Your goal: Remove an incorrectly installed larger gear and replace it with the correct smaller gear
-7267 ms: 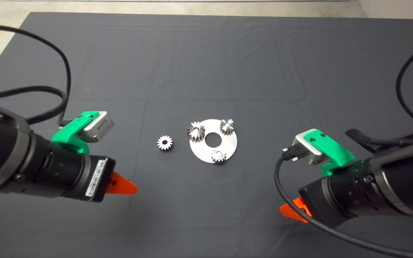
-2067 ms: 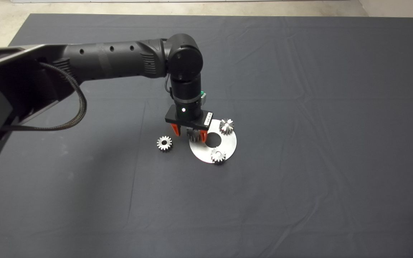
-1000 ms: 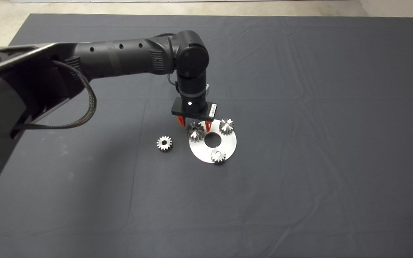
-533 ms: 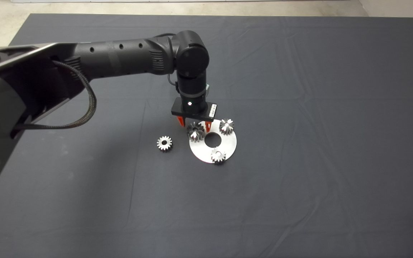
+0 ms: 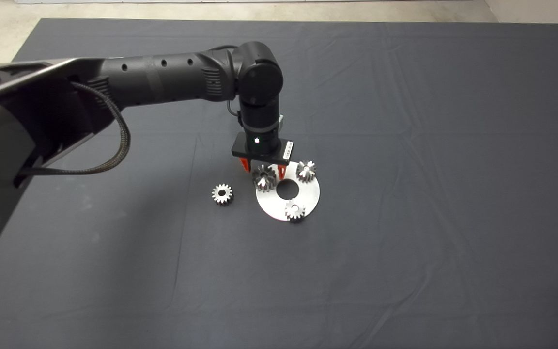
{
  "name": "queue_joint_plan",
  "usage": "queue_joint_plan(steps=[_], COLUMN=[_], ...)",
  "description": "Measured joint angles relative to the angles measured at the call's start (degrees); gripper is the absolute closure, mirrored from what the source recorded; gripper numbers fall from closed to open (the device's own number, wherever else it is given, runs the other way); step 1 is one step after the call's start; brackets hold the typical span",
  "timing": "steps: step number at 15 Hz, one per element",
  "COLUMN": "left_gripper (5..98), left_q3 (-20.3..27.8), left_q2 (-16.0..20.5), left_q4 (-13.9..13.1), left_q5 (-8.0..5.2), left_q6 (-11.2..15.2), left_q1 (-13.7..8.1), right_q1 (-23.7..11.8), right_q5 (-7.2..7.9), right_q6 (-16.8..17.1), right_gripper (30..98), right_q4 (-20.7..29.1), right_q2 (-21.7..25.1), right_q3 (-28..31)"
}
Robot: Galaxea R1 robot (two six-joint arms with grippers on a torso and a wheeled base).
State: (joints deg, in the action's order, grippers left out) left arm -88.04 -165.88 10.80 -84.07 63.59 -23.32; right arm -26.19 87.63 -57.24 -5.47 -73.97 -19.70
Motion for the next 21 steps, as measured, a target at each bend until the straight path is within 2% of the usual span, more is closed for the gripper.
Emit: queue_joint_plan(steps=[3,5,11,17,21], left_gripper=[39.3,41.8,47.6,47.6,47.6], left_q3=[1.2,3.0,4.3,2.8,1.2], left_q2=[0.2,0.6,1.3,1.1,0.8], left_q4=[-0.2,-0.3,-0.4,-0.2,3.5], left_q5=[0.00,-0.39,-0.66,-0.30,0.13], left_q6=[0.4,2.0,2.2,2.2,2.2], left_q1=[0.0,0.0,0.0,0.0,0.0], right_q1=[0.0,0.0,0.0,-0.2,-0.2], right_q5=[0.00,0.02,-0.02,0.05,0.00], right_q6=[0.0,0.0,0.0,0.0,0.0], right_gripper=[39.9,39.9,39.9,39.9,39.9], right_q4=[0.0,0.0,0.0,1.1,1.3], right_q2=[0.0,0.0,0.0,0.0,0.0], right_q3=[0.0,0.0,0.0,0.0,0.0])
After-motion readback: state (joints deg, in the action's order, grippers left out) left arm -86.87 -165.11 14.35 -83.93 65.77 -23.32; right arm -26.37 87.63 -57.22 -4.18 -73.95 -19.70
